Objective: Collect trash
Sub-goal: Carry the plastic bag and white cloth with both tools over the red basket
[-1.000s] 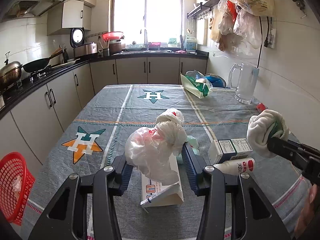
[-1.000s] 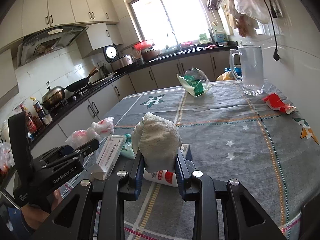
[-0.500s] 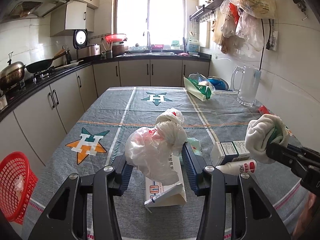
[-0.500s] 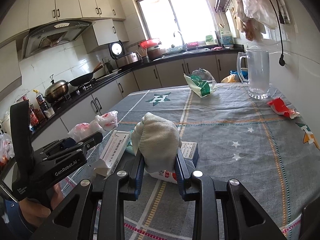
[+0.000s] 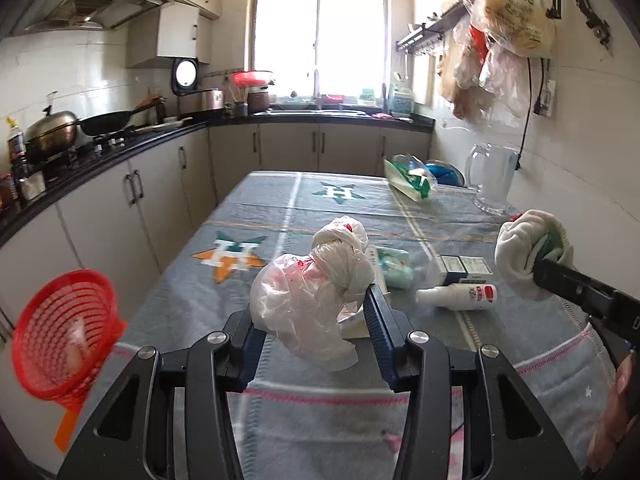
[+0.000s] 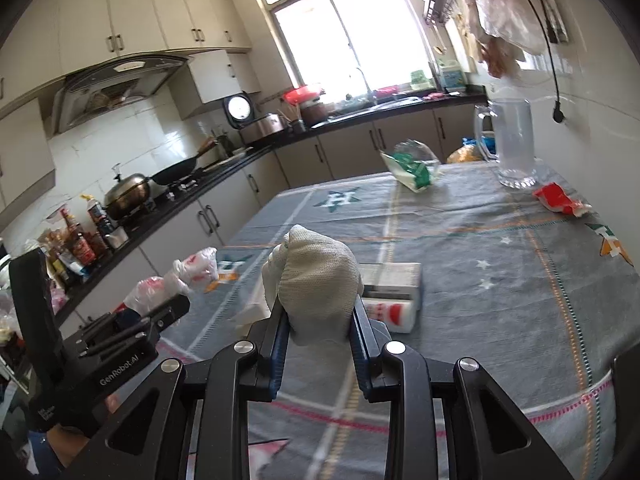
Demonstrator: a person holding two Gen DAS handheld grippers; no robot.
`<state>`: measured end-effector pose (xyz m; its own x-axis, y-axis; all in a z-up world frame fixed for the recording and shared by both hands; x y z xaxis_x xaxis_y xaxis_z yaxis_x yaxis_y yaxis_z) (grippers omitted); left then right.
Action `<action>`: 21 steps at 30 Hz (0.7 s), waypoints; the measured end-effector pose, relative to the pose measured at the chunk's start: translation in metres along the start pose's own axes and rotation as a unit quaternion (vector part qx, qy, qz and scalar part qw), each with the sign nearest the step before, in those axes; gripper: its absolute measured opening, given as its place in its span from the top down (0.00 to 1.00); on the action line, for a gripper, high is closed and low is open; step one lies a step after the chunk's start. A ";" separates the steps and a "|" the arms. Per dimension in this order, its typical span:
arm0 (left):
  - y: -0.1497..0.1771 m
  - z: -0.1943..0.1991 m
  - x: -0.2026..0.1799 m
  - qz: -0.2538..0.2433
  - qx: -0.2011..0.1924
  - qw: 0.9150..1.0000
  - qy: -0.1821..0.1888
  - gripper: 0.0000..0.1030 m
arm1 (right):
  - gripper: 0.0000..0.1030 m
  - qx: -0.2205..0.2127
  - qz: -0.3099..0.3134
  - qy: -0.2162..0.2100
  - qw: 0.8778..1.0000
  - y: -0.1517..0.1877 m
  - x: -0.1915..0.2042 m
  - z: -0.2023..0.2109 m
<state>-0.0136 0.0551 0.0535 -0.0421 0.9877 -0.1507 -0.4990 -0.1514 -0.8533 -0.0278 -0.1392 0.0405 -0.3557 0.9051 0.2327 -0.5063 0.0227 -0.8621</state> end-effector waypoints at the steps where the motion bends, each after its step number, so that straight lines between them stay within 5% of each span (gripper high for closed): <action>1: 0.000 0.005 0.004 0.003 -0.003 1.000 0.000 0.55 | 0.70 -0.002 0.004 -0.004 1.000 -0.001 0.007 0.002; 21: 0.002 0.073 0.119 0.072 -0.051 0.994 -0.063 0.55 | 0.70 0.036 0.073 -0.075 0.994 0.005 0.125 -0.017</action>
<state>-0.0831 0.1753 0.0704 -0.2183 0.9514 -0.2173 -0.3892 -0.2891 -0.8746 -0.0614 -0.0188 0.0571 -0.5402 0.8230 0.1758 -0.4935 -0.1405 -0.8583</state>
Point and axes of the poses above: each gripper's, at about its wrist camera, not at the fingertips, and z roughly against the way its jaws point, x to its left, y to its underside, the point moved 5 cm from there along -z, roughly the way its jaws point, and after that the axes turned 8 degrees about z, right-handed, at the moved point
